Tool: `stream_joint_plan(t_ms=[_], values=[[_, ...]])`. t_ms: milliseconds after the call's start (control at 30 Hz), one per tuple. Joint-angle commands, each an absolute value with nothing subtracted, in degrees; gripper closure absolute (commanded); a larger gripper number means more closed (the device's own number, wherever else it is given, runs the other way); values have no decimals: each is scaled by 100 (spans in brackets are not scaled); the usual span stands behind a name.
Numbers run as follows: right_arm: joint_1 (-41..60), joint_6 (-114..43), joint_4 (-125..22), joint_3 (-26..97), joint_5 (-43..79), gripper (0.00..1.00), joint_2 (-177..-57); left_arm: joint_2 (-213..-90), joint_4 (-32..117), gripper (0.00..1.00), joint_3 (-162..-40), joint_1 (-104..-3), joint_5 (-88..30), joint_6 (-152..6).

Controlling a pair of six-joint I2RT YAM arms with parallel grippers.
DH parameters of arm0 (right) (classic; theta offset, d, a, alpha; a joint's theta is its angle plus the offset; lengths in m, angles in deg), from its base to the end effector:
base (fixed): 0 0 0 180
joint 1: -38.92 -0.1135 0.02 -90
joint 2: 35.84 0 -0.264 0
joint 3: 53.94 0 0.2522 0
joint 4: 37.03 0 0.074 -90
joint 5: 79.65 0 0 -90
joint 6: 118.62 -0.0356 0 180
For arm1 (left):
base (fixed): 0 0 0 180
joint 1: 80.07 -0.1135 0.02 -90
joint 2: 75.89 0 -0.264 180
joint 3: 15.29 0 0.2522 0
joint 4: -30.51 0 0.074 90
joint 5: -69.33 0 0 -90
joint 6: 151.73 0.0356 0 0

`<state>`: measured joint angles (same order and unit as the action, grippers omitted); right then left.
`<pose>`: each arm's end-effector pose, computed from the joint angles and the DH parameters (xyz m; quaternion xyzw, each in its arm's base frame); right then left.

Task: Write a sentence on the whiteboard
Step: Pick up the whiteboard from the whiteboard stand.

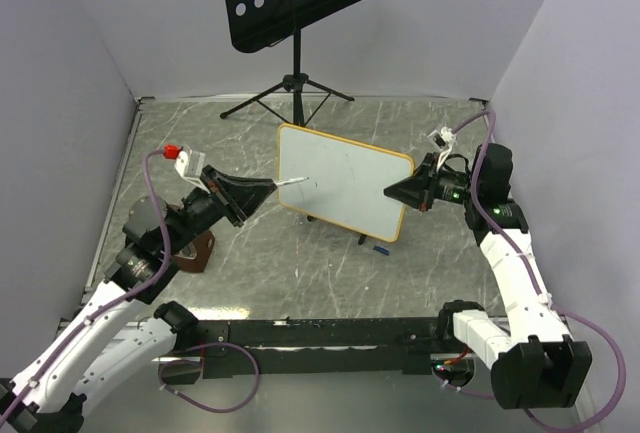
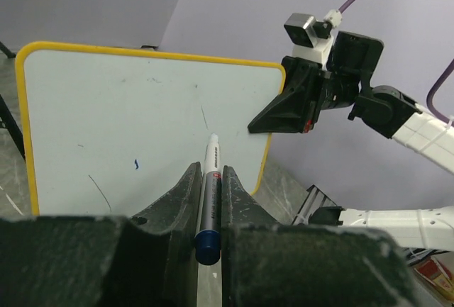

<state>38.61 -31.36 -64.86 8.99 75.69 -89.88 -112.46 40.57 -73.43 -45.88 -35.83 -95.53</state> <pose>0.1980 0.0334 0.3373 -0.2991 0.6916 0.4522 0.4773 0.1178 -0.0913 0.3851 0.1043 0.6268 -0.4984 0.5898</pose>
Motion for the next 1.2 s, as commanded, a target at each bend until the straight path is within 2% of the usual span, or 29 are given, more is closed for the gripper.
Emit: stream_joint_plan(t_ms=[0,133,333,533,867,1167], values=[[4085,-3283,-5441,922,8154,100,-8981,-11254,3171,99,-7124,-4615,-3570,-9346],[4454,-3556,-5124,702,8373,100,-8954,-11219,2943,99,-6783,-4615,-3597,-9170],[4657,-3591,-5106,579,8558,100,-9016,-11008,1204,99,-5720,-4615,-3360,-9425],[4736,-3521,-5123,517,8655,100,-9068,-11270,17,99,-5235,-4606,-2921,-9451],[4824,-4302,-4211,254,8874,100,-9323,-11561,-1020,99,-4901,-4501,-2639,-9460],[4842,-5182,-3427,7,8980,100,-9490,-11729,-899,99,-5023,-4307,-2498,-9048]])
